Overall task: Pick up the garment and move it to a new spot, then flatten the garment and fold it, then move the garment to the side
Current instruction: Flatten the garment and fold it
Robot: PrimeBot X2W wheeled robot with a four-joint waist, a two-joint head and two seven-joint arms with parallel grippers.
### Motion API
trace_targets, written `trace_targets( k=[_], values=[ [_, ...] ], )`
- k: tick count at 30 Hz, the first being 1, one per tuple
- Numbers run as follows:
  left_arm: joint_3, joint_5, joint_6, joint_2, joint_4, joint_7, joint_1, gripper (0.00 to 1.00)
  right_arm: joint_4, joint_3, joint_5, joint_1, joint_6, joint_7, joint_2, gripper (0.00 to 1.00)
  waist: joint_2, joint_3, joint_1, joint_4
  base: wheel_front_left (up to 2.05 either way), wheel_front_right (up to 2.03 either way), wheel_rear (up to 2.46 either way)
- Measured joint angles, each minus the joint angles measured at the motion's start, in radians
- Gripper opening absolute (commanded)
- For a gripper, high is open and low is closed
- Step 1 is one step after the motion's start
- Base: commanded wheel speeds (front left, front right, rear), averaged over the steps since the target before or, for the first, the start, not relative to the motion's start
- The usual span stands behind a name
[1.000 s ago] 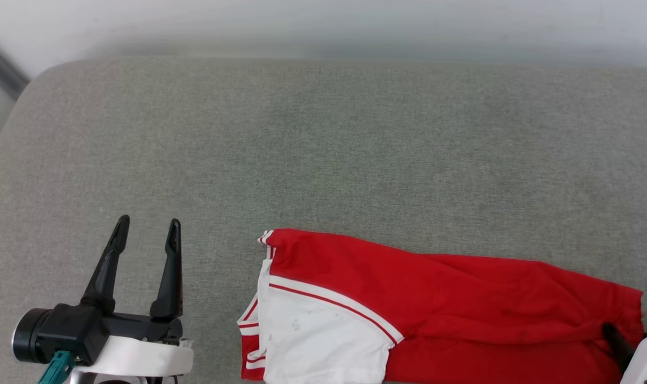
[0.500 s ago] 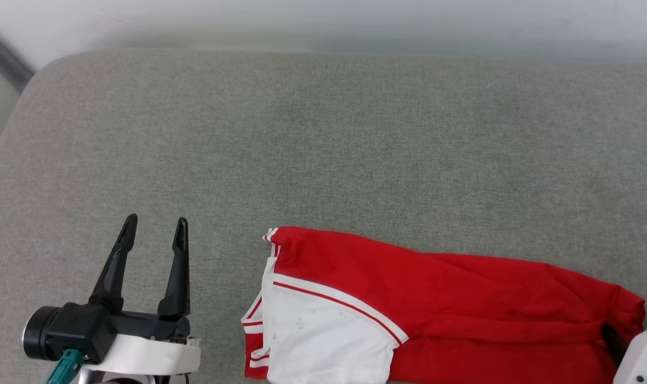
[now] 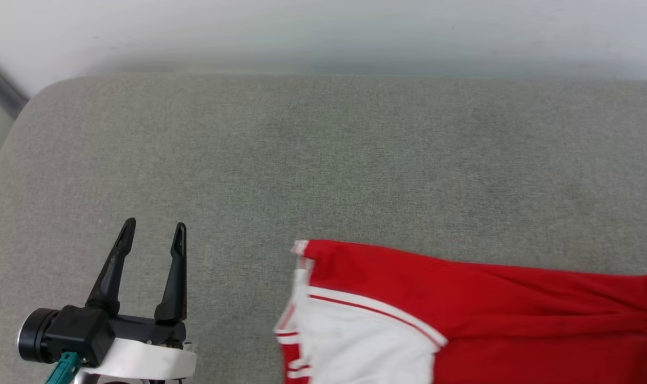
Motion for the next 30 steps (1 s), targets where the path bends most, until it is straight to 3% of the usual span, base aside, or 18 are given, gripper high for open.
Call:
trace_targets(
  k=[5,10,20,30],
  values=[
    [-0.009,0.001,0.0,0.005,0.001,0.0,0.003,1.0,0.016,-0.081,-0.079,-0.012,-0.001,-0.012,-0.041,0.0,0.0,-0.013,0.0,-0.011,0.0,0.0,0.0],
    [-0.007,0.001,0.0,0.004,0.0,0.0,0.01,1.0,-0.003,-0.064,-0.061,-0.02,-0.001,-0.008,-0.014,0.0,0.0,-0.03,0.0001,-0.024,0.0,0.0,0.0],
    [-0.009,0.001,0.0,0.002,0.003,0.0,0.028,1.0,-0.176,0.117,-0.042,0.052,-0.001,0.052,0.095,0.0,0.0,-0.073,0.0,-0.044,0.0,0.0,0.0],
    [-0.016,-0.003,0.0,-0.003,0.011,0.0,0.067,1.0,-0.322,0.289,0.089,0.097,-0.001,0.168,0.163,0.0,0.0,-0.131,0.0,-0.043,0.0,0.0,0.0]
  ],
)
